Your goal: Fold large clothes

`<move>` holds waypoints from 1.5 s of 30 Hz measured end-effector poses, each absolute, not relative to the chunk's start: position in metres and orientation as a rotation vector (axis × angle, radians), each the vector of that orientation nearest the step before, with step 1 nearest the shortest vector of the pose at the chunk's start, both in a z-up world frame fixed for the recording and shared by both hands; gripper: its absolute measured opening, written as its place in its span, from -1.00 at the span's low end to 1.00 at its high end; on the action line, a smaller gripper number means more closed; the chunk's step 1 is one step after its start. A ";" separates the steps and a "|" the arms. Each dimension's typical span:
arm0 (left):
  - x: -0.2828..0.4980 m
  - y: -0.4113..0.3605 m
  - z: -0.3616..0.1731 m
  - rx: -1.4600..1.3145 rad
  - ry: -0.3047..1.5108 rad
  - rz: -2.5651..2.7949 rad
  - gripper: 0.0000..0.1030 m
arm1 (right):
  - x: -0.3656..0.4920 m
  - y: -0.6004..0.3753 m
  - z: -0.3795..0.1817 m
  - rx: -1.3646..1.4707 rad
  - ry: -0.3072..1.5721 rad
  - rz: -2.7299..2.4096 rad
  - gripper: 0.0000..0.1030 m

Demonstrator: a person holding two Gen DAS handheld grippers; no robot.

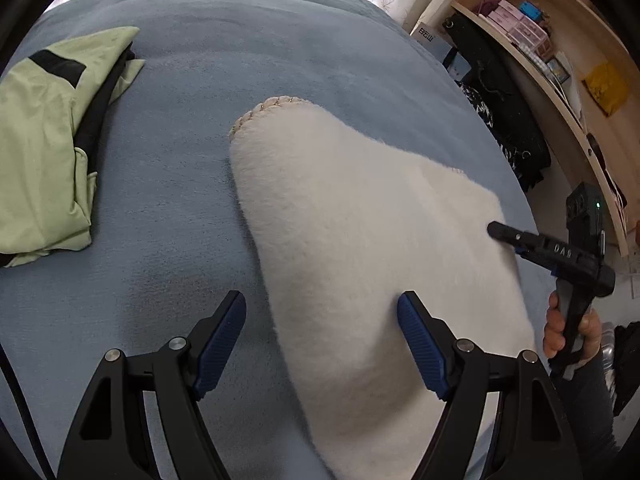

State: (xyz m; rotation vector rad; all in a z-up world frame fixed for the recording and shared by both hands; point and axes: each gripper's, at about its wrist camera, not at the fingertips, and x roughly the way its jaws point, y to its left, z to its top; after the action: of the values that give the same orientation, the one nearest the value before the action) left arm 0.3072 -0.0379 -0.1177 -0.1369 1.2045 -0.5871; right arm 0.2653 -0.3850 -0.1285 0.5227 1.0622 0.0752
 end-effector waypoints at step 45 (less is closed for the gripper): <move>0.201 -0.078 -0.098 -0.027 1.054 -0.647 -0.90 | 0.172 -0.339 -0.119 0.288 0.953 0.004 -0.82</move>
State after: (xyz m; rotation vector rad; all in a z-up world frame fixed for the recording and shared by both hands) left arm 0.2013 -0.0783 -0.0981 -0.0269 1.0537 -0.6470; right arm 0.1724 -0.3390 -0.1187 0.2880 0.9527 0.0038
